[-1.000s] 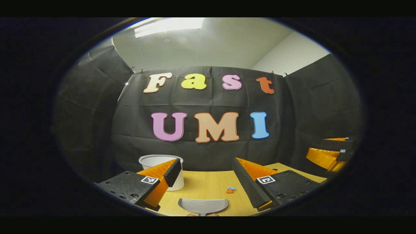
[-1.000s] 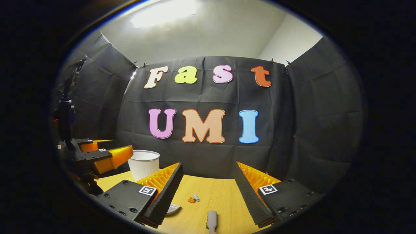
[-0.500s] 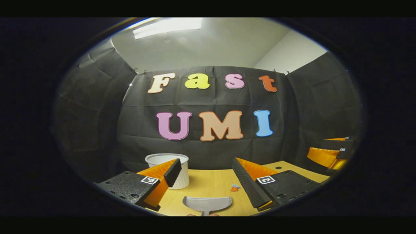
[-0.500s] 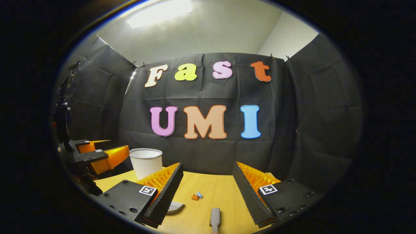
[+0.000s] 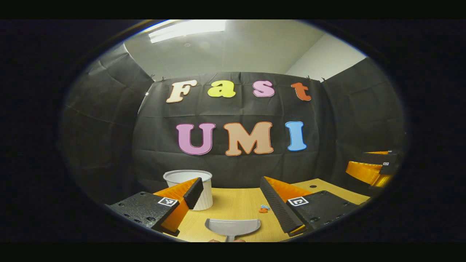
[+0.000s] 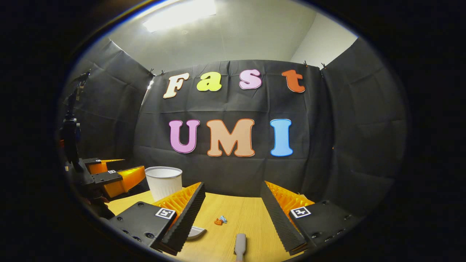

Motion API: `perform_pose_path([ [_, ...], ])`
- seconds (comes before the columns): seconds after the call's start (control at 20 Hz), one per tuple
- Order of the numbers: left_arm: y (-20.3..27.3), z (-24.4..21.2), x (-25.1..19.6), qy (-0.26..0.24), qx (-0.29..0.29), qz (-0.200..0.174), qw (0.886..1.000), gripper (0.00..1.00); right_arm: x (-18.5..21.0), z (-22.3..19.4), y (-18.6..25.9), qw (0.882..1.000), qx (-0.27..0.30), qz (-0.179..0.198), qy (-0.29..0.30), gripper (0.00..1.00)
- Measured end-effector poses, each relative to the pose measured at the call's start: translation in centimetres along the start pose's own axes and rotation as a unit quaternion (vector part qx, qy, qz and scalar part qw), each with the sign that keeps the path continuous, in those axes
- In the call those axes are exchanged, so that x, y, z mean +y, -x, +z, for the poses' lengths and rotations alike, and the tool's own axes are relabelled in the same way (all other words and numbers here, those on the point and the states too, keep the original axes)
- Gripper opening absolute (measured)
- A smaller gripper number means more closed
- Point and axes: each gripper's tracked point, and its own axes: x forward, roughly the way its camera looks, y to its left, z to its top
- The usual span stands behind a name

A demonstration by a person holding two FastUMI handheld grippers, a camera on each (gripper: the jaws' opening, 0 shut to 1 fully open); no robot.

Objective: Pick up the small broom and dustpan from the desktop, sweep the trash into the dustpan with the broom, and then empty the trash into the garbage bin.

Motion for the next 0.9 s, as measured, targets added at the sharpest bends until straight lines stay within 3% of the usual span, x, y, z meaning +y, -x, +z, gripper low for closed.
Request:
perform_pose_path([
  [0.5,0.5,-1.0,-0.7,-0.004,0.022,0.009,1.0,0.93,-1.5,-1.0,-0.1,1.0,0.014,0.01,0.001,0.98],
  [0.75,1.0,-3.0,-0.9,0.007,0.058,0.026,0.998,0.93,-1.9,-3.2,-0.2,0.998,0.043,0.038,-0.01,0.98],
  [0.9,1.5,-5.1,-0.9,-0.01,0.092,0.031,0.995,0.94,-2.4,-4.8,-0.2,0.996,0.067,0.057,-0.017,0.98],
])
